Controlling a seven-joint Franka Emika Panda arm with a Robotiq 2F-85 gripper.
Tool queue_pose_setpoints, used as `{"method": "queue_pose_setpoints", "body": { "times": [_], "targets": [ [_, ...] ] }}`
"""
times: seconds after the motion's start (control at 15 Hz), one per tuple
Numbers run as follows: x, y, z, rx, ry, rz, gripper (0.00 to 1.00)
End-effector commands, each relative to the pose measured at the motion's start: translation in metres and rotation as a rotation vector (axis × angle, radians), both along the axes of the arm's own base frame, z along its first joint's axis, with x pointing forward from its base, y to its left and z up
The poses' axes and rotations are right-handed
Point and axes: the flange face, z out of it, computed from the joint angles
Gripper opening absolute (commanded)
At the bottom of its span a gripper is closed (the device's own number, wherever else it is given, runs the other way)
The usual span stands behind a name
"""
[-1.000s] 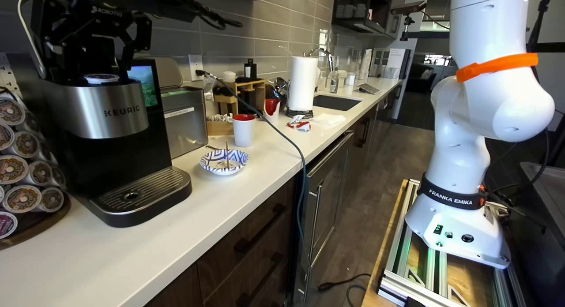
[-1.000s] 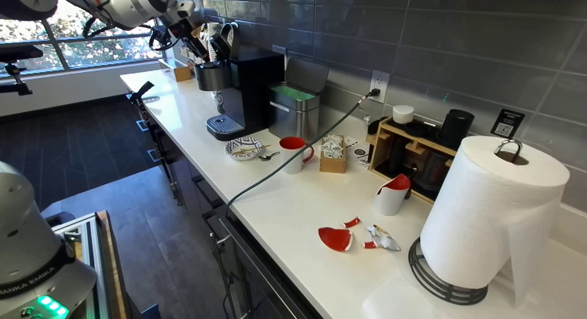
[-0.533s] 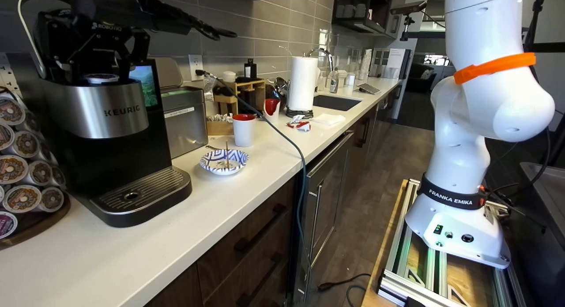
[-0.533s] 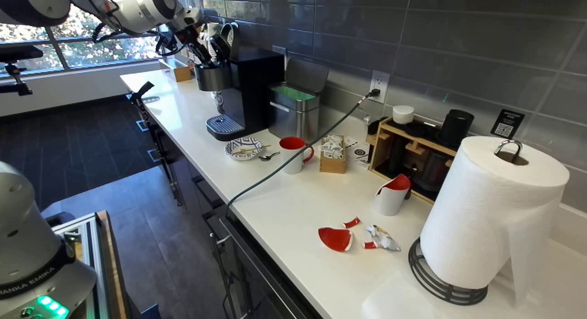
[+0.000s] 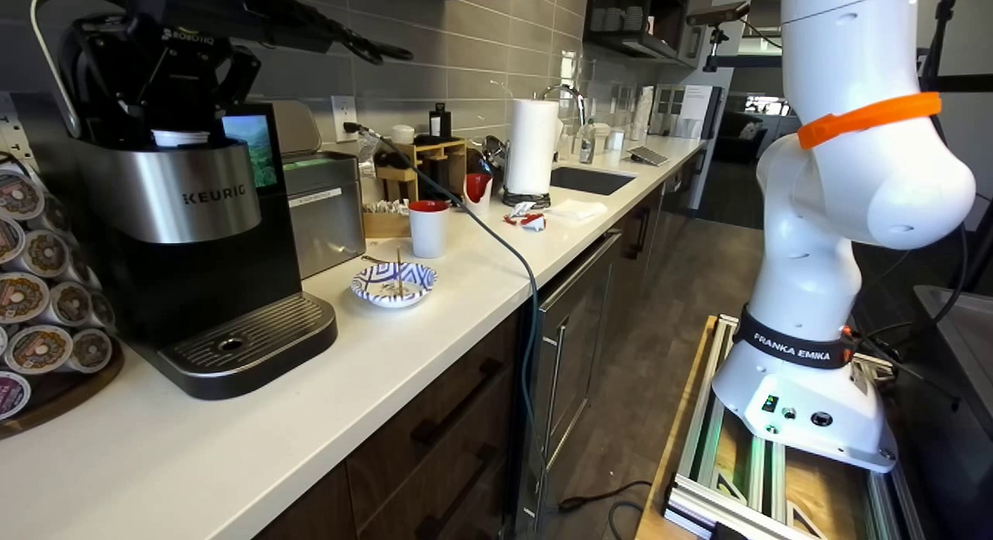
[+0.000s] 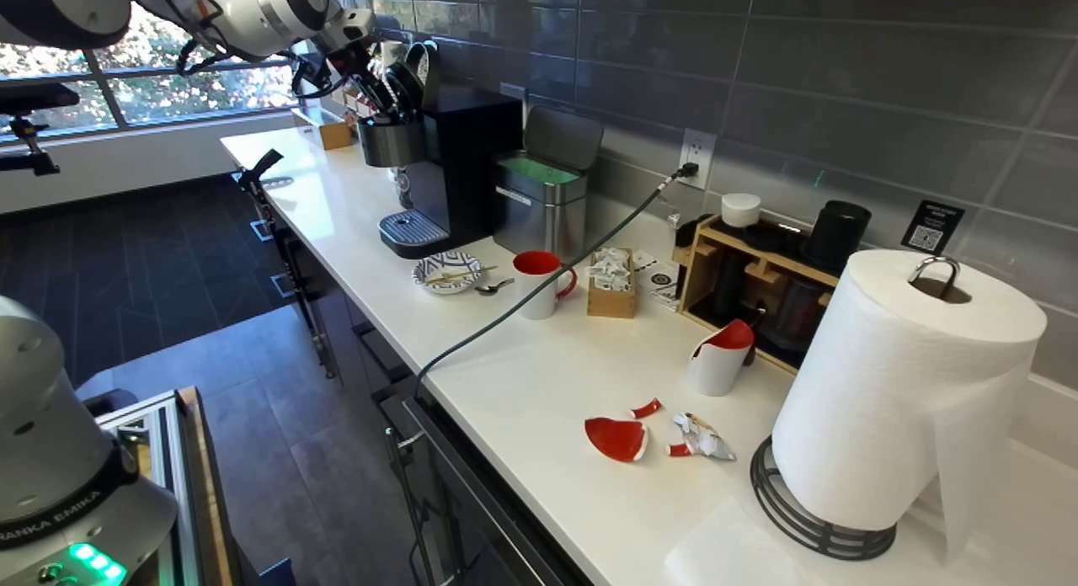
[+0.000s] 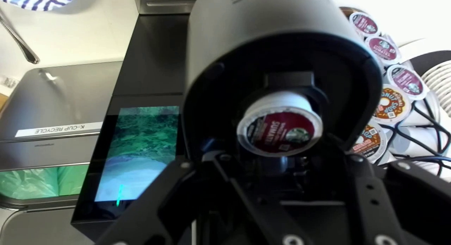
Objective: Remove the white container from inside the coffee maker and put on top of the coffee maker
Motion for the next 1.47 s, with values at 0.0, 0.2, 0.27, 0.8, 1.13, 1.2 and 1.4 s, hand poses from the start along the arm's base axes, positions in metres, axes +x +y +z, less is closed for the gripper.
{"method": "queue_pose_setpoints", "body": {
  "times": [0.0,0.2,0.27,0.8,1.13,1.2,1.4],
  "targets": [
    [-0.004,0.007,0.002,0.003,-0.004,-0.010,0.29],
    [-0.015,0.004,0.013,0.002,-0.008,-0.005,0.28],
    [-0.018,0.002,0.018,0.005,-0.016,-0.004,0.28],
    [-0.063,-0.040,0.056,-0.023,0.008,0.032,0.28],
    [-0.059,-0.100,0.064,-0.020,-0.005,-0.090,0.28],
    [-0.054,-0.111,0.064,-0.029,-0.013,-0.131,0.28],
    [-0.034,-0.132,0.064,0.012,-0.044,-0.226,0.28]
  ]
}}
